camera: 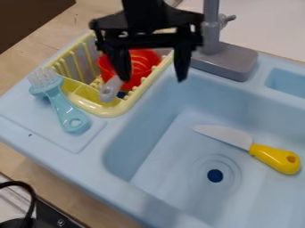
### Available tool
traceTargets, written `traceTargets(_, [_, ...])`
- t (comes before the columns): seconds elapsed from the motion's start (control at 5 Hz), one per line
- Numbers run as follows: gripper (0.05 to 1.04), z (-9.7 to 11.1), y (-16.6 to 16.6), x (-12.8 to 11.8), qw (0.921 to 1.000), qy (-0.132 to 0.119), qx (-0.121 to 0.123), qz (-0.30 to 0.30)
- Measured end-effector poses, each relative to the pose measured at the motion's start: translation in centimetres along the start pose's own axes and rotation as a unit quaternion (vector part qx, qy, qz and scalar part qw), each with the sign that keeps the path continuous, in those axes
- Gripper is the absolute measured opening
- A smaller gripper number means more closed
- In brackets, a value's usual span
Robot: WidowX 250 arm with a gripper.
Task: Put the salmon into the red pot
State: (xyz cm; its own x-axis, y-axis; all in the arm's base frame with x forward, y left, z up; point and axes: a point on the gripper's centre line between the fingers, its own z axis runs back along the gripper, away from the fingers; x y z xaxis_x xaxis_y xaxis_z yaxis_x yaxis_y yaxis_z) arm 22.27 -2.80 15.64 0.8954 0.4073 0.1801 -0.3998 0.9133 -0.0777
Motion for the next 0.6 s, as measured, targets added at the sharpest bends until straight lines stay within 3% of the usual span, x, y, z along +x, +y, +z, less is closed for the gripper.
traceTargets(0.2, [1.000,0.0,-2.3,-0.9,0.9985,-0.003,-0.024,-0.049])
traceTargets(0.4, [1.000,-0.9,-5.6,-1.5,0.9950,-0.014,-0.025,-0.095])
traceTargets(0.6, [1.000,-1.3,-8.1,-1.4,0.9906,-0.020,-0.047,-0.127])
